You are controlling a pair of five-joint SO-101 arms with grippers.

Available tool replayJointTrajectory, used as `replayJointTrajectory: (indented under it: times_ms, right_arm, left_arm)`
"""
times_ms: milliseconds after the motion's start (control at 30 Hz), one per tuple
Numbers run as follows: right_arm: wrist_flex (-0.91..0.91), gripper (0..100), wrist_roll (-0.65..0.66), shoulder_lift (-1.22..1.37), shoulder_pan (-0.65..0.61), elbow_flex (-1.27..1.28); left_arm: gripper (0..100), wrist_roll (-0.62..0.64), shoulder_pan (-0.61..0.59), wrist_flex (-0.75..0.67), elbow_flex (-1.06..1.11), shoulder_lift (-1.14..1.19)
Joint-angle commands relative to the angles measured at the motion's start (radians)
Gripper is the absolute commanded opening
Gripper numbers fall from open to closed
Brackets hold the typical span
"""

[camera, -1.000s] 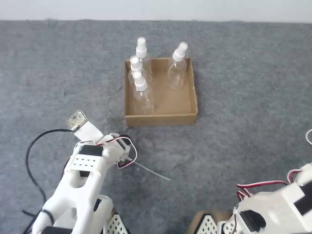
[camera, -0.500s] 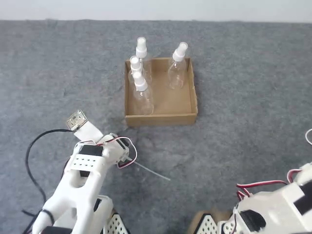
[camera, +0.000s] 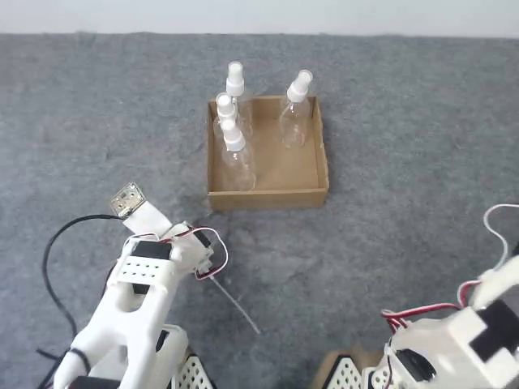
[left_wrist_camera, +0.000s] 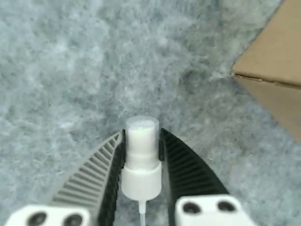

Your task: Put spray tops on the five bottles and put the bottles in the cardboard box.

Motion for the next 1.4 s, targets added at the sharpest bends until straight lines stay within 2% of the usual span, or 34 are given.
replayJointTrajectory:
  times_ms: [0, 167, 300, 700, 933, 1200, 1367]
  right_arm:
    - [0.039, 6.9, 0.014, -0.151, -0.081, 0.064]
    - [0.039, 6.9, 0.014, -0.300, -0.157, 0.229]
    - [0.036, 6.9, 0.008, -0.472, -0.226, 0.362]
    - [0.031, 6.9, -0.319, -0.906, -0.630, 0.646]
    - [-0.093, 6.9, -0.494, -1.069, -0.895, 0.799]
    - [-0.203, 6.9, -0.598, -1.156, -1.087, 0.884]
    - [-0.275, 6.9, -0.611, -1.208, -1.175, 0.911]
  left_arm:
    - [8, 0.006, -0.003, -0.025, -0.016, -0.040]
    - [1, -0.008, -0.005, -0.020, -0.030, -0.041]
    - [1, -0.031, -0.044, -0.008, -0.051, -0.041]
    - [1, -0.031, -0.058, -0.008, -0.056, -0.041]
    - [1, -0.035, -0.058, -0.008, -0.056, -0.041]
    - [1, -0.035, -0.058, -0.008, -0.056, -0.041]
    - [1, -0.035, -0.058, -0.008, -0.056, -0.041]
